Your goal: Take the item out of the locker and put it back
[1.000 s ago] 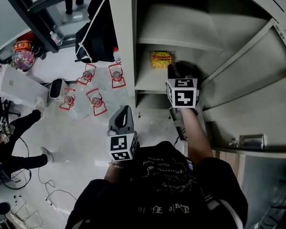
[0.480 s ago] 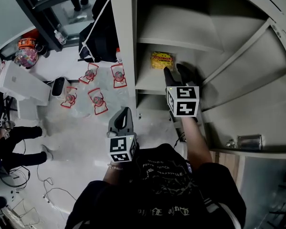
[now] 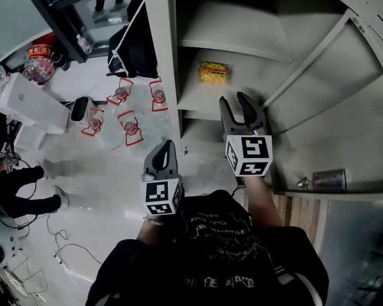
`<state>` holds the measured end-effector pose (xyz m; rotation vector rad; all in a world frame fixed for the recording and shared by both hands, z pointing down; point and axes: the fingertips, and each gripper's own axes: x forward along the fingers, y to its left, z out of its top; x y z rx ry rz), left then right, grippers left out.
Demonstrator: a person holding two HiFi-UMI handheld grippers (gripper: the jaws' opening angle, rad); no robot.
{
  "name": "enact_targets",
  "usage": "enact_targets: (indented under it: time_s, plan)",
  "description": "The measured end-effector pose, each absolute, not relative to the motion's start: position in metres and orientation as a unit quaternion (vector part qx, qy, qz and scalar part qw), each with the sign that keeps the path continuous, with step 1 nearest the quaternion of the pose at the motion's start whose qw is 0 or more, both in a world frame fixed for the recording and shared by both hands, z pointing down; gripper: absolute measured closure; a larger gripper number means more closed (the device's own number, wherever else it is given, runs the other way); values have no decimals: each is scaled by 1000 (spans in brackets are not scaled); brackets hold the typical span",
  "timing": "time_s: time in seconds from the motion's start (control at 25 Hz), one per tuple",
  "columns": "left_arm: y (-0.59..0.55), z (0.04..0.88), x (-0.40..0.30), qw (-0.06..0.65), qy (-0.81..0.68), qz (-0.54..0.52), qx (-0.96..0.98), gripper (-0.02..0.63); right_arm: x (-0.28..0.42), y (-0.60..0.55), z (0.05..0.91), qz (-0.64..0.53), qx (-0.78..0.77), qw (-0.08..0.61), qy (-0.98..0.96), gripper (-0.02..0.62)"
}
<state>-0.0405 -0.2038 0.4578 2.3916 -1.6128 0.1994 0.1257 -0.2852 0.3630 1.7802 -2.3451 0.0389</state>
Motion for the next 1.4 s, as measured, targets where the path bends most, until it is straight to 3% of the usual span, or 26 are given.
enact_targets:
  time_s: [1.12,1.4]
  plan:
    - [-126,446,-4,91,-563,35,821,600,129,-147,422,32,575,72,-814,431]
    - [-107,457,2,91,-553,49,827,600,129,-128,448,52,569,94,-816,431]
